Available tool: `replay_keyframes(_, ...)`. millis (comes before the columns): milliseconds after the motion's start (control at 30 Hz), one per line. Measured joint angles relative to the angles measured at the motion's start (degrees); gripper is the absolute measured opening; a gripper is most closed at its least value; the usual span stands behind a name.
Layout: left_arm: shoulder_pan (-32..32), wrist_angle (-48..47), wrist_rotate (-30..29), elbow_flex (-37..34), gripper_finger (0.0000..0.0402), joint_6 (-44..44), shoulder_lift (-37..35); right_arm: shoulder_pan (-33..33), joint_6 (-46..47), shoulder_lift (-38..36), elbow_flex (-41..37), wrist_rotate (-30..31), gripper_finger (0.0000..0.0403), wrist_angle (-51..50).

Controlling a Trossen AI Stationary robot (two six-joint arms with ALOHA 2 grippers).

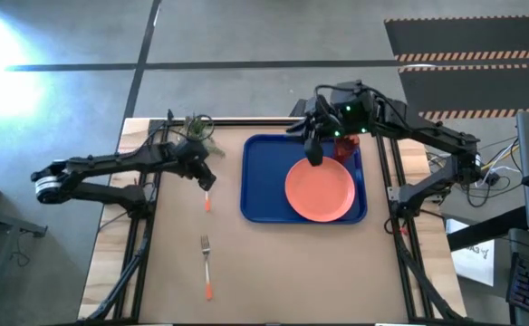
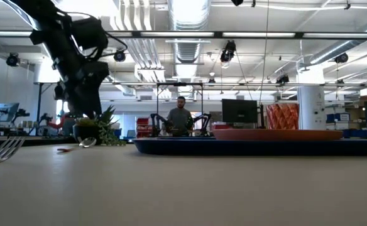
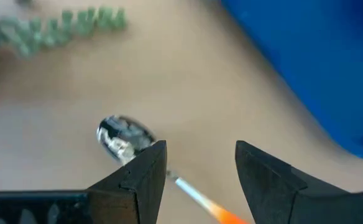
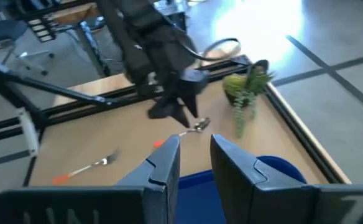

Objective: Pick and place plate/cup/fork/spoon on tray
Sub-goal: Put the orange spoon on the blue serving tray to the left of the orange plate

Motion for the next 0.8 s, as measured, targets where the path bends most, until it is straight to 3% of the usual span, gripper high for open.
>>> replay_keyframes(167,0.67,-1.38,-0.75,0.09,0.0173,1.29,3.65,1.46,0.63,0.0,0.05,0.02,0.008,-0.06)
replay_keyframes(500,2.5,-0.92,-7.88,1.43,0.0173,6.01,6.12,1.58,0.56,0.04,0.05,0.07,0.008,-0.3)
replay_keyframes(800,8.61,-1.51,0.67,1.27,0.0173,8.83,8.31,1.58,0.63,0.04,0.05,0.17,0.0082,-0.23)
